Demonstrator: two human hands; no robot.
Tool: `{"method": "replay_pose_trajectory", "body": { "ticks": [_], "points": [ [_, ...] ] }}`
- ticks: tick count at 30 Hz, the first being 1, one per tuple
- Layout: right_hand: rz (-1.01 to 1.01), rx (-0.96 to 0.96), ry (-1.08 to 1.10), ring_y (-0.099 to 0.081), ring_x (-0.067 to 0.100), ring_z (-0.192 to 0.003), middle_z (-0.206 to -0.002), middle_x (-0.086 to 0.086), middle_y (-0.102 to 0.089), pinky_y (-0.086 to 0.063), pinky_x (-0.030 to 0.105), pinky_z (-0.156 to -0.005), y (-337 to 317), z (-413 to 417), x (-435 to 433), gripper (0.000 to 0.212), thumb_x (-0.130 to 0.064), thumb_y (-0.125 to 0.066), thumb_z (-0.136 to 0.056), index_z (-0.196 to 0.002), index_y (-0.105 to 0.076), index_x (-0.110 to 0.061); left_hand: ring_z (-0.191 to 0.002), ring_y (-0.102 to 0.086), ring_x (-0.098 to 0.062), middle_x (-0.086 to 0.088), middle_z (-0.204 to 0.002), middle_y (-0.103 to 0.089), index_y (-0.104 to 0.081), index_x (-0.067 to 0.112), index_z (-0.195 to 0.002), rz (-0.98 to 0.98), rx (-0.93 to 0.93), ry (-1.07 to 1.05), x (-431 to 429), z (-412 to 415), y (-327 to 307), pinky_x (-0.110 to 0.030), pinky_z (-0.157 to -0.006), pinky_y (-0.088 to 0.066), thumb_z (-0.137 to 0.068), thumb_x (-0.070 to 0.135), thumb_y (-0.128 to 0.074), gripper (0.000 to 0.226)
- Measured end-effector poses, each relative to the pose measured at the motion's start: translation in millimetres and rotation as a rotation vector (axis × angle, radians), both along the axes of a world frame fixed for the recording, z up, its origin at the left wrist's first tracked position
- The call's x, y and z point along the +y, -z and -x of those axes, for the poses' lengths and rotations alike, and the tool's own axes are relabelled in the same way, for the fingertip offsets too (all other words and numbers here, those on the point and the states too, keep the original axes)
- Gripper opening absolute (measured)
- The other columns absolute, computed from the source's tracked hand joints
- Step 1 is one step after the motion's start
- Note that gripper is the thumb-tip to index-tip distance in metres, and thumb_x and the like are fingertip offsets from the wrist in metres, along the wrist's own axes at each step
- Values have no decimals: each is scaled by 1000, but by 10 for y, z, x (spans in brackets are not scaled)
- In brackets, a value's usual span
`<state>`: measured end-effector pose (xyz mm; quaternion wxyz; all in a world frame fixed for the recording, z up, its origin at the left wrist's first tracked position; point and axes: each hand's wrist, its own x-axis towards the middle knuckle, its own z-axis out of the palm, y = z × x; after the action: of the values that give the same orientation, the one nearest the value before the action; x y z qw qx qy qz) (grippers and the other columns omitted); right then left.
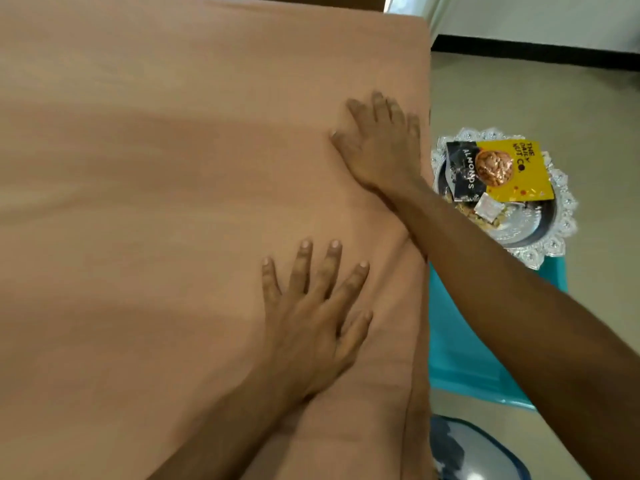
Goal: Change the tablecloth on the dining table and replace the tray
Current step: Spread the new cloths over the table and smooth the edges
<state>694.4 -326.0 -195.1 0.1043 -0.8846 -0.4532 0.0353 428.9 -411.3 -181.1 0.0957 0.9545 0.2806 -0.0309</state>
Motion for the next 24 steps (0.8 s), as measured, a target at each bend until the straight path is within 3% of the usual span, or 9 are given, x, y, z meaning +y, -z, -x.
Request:
{"method": "replay_pose_trajectory", "body": {
  "ticks": [7, 11, 15, 19, 24],
  "points": [
    [21, 78, 32, -15, 30, -155, -168, 10, -18, -7, 49, -125, -151, -145, -2, 67, -63, -32, -98, -157, -31, -30, -151, -10, -39, -4, -165, -19, -29, 40, -153, 4, -36, -72, -328, -271, -3, -72, -111, -4, -95, 62, -30, 62],
    [-17, 143, -5, -26, 39, -149, -165, 22, -21, -23, 44, -122, -298, 122, -404, 67, -50, -38, -98, -156, -32, -17, -151, -10, -38, -5, -165, -17, -29, 33, -154, 15, -55, -19, -589, -256, 21, -71, -112, 1, -97, 56, -29, 62],
    [-81, 144, -27, -37, 38, -143, -161, 17, -31, -34, 48, -116, -290, 974, -1040, 66, -53, -40, -96, -152, -39, -18, -151, -18, -30, -4, -163, -24, -36, 26, -151, 52, -131, -27, -721, 298, -55, -67, -115, -5, -97, 55, -32, 61],
    [-36, 66, 6, -28, 30, -150, -163, 11, -31, -21, 54, -121, -63, 1898, -1745, 65, -60, -33, -97, -153, -38, -27, -154, -1, -28, 1, -167, -6, -16, 33, -158, 40, -58, 5, -955, 1147, -5, -65, -116, 1, -99, 60, -22, 66],
    [23, 32, 129, -23, 31, -152, -165, 11, -26, -20, 55, -122, -67, 2127, -2176, 66, -59, -32, -101, -156, -32, -22, -153, -3, -35, -5, -166, -11, -23, 31, -157, 47, -19, 91, -1378, 1485, 15, -67, -115, 0, -97, 61, -24, 67]
  ]
}}
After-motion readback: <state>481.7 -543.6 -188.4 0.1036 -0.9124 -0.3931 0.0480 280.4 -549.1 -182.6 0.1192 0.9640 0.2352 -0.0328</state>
